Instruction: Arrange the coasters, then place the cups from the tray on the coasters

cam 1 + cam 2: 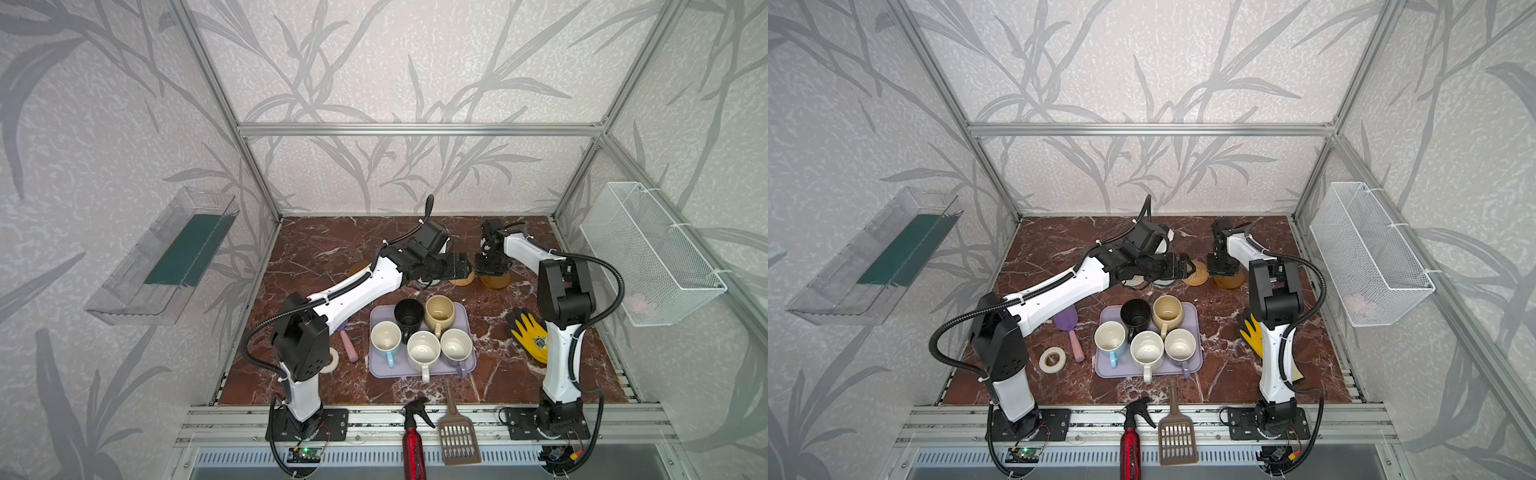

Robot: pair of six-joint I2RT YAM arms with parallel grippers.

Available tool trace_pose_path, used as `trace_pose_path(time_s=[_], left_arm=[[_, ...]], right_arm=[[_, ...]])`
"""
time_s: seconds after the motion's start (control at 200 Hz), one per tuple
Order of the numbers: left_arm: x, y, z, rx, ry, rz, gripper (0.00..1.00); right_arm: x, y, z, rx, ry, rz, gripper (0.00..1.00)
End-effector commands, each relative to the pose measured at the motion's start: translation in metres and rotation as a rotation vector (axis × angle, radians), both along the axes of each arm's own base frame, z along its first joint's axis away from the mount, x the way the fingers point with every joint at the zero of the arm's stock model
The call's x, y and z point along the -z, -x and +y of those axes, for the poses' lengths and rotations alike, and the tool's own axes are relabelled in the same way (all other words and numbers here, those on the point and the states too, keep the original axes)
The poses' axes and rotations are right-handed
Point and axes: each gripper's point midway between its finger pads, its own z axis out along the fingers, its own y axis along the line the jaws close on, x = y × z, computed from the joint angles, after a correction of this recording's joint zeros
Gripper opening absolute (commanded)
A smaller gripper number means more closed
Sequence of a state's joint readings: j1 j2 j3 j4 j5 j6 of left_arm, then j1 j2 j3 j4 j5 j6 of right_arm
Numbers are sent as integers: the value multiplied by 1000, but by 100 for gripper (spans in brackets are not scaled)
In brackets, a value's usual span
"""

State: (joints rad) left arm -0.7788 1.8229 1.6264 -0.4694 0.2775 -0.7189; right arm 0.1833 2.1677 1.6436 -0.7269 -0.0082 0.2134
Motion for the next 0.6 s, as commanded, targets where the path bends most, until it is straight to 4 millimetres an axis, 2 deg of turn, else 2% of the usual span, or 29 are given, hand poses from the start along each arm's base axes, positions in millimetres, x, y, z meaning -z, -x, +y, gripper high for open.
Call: trace_pose_path(time_s=[0.0,0.135,0.235,0.4,0.595], left_arm=[[-17,1,5,-21,24,-34,95],[-16,1,6,-22,23,-35,95],[-17,2,6,-20,25,-34,95],[-20,2,7,-22,24,-43,95],[-26,0,12,-29,2,-64,96]], right_arm=[[18,9,7,-12,-27,52,40],[23,13,7,-12,-30,73,40],[19,13,10,-11,-49,56,42],[2,11,9,-9,-54,16,53],[-22,8,4,-12,-27,-41,57]])
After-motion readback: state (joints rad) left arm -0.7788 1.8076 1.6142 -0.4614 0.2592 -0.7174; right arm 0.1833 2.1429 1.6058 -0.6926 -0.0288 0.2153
